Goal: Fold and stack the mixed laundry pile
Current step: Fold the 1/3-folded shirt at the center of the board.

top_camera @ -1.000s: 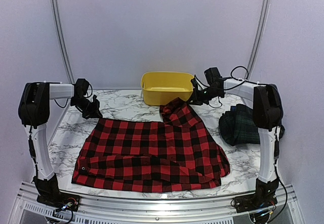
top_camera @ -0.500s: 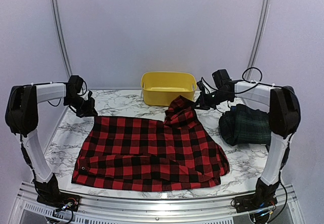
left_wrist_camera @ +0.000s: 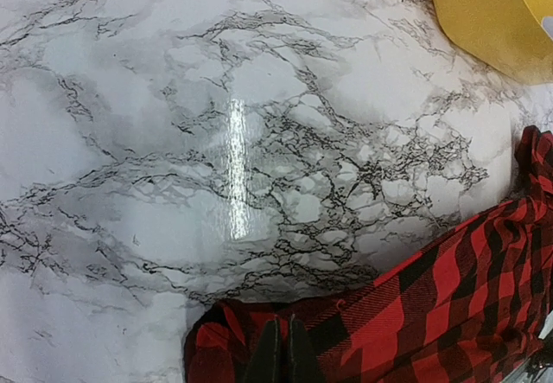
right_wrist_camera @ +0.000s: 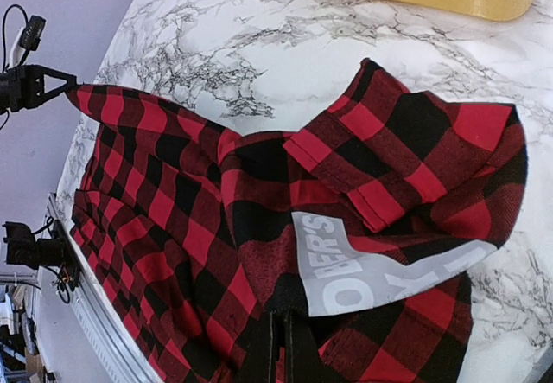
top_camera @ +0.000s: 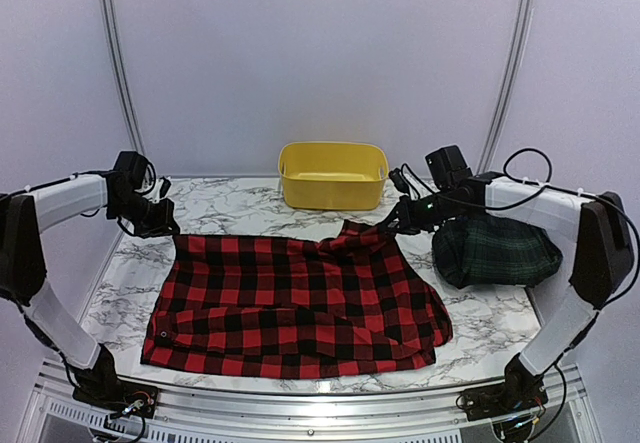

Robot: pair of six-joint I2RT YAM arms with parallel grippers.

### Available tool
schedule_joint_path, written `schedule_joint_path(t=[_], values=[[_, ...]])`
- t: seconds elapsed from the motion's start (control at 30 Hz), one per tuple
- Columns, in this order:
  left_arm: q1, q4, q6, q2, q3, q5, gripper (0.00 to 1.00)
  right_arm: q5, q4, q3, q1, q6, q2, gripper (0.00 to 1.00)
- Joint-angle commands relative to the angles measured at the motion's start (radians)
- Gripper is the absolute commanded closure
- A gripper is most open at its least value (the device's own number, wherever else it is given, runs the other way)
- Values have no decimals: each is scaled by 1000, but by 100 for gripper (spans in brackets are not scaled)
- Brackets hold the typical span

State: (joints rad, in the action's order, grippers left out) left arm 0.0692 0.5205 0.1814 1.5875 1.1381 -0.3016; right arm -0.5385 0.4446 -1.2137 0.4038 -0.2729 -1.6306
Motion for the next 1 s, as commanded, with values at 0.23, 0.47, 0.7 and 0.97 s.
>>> schedule_joint_path(t=[0.23,0.47,0.7,0.97], values=[[2,8,-87,-199,-183,142,100,50,15,187,22,-27,226,100],[23,6,-126,-293,-253,207,99,61,6,303,40,-54,319,100],[43,0,-133,-358,-291,176,84,43,0,383,79,-75,397,100],[43,-54,-58,-445,-288,161,36,81,-34,351,80,-80,339,100]])
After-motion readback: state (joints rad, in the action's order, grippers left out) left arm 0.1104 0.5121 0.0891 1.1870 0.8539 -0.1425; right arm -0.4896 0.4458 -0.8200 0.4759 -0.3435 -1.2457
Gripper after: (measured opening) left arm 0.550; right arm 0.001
